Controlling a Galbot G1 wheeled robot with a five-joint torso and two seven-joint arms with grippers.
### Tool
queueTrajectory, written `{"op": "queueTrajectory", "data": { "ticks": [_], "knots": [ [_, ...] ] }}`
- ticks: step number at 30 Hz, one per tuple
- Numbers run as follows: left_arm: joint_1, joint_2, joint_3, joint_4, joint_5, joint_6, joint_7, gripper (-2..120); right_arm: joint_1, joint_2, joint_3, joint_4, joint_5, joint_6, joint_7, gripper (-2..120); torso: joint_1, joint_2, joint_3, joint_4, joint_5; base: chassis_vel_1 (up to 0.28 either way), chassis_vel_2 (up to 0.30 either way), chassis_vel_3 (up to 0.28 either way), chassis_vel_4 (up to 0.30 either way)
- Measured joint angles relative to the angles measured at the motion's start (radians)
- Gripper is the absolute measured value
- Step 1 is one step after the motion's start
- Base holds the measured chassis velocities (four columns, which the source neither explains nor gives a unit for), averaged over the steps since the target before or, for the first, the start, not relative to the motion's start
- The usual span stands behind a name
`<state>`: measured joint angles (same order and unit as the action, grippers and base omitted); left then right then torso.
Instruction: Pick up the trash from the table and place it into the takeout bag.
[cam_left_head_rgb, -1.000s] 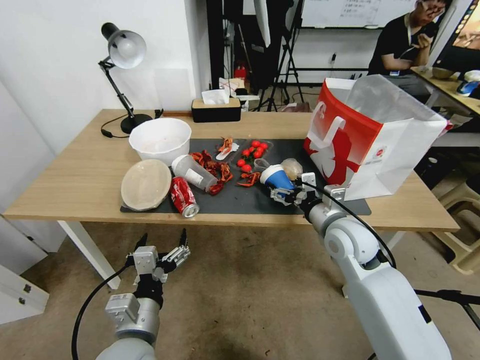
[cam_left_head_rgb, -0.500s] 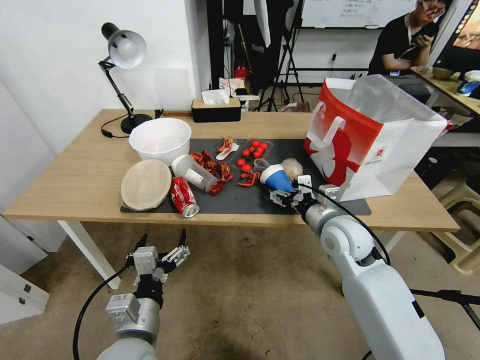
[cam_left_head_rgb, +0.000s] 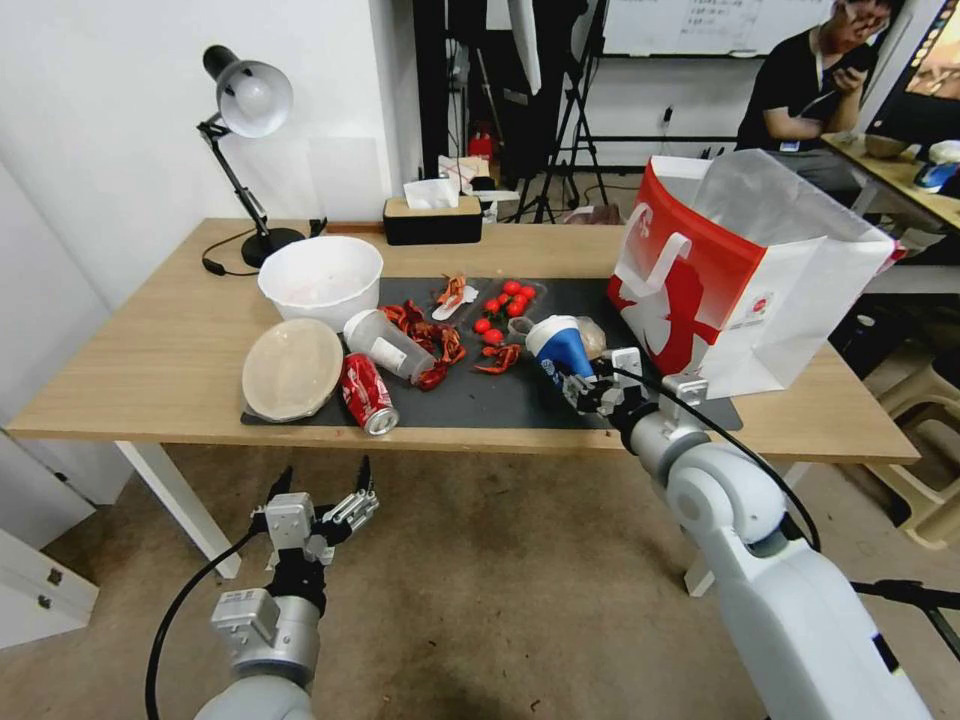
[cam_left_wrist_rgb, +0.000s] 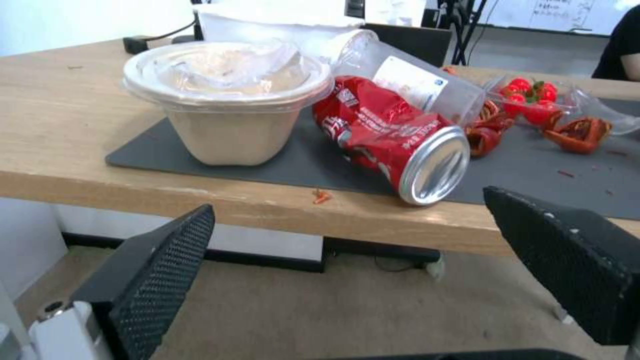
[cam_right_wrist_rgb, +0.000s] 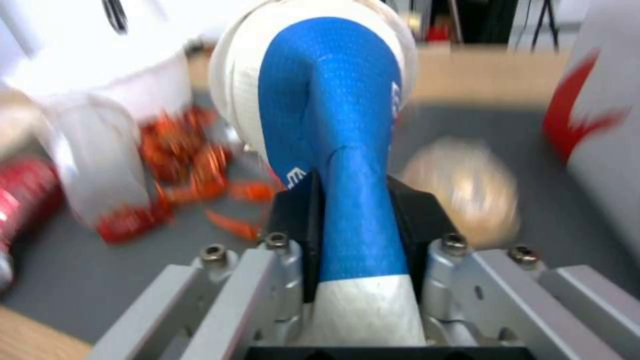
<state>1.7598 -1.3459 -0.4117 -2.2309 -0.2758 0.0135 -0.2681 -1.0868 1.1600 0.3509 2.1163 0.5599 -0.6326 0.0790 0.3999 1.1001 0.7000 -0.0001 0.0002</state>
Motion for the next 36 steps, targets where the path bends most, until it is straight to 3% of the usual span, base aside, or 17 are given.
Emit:
{"op": "queueTrajectory", "data": {
  "ticks": [8,18,24,28,36],
  "knots": [
    [0.007,-0.004,-0.002,-0.009,0.003,-0.01,0.001,100,0.09,-0.079,0.081,0.109,0.14,0.013,0.057,3,0.0,0.0,0.0,0.0001,-0.0002,0.0,0.0,0.0,0.0],
    [0.01,-0.008,0.0,-0.016,0.003,-0.02,0.014,100,0.262,-0.142,0.13,0.046,0.276,0.05,0.141,3,0.0,0.0,0.0,0.0001,0.0002,0.0,0.0,0.0,0.0],
    [0.015,-0.01,-0.001,-0.024,0.002,-0.028,0.021,100,0.419,-0.189,0.156,-0.031,0.395,0.024,0.282,3,0.0,0.0,0.0,0.0001,-0.0002,0.0,0.0,0.0,0.0],
    [0.019,-0.014,0.001,-0.027,0.004,-0.033,0.023,100,0.498,-0.22,0.153,-0.093,0.496,-0.071,0.457,3,0.0,0.0,0.0,0.0,-0.0001,0.0,0.0,0.0,0.0],
    [0.021,-0.016,0.004,-0.029,0.007,-0.036,0.028,100,0.525,-0.238,0.131,-0.153,0.562,-0.101,0.583,3,0.0,0.0,0.0,0.0,0.0001,0.0,0.0,0.0,0.0]
  ]
}}
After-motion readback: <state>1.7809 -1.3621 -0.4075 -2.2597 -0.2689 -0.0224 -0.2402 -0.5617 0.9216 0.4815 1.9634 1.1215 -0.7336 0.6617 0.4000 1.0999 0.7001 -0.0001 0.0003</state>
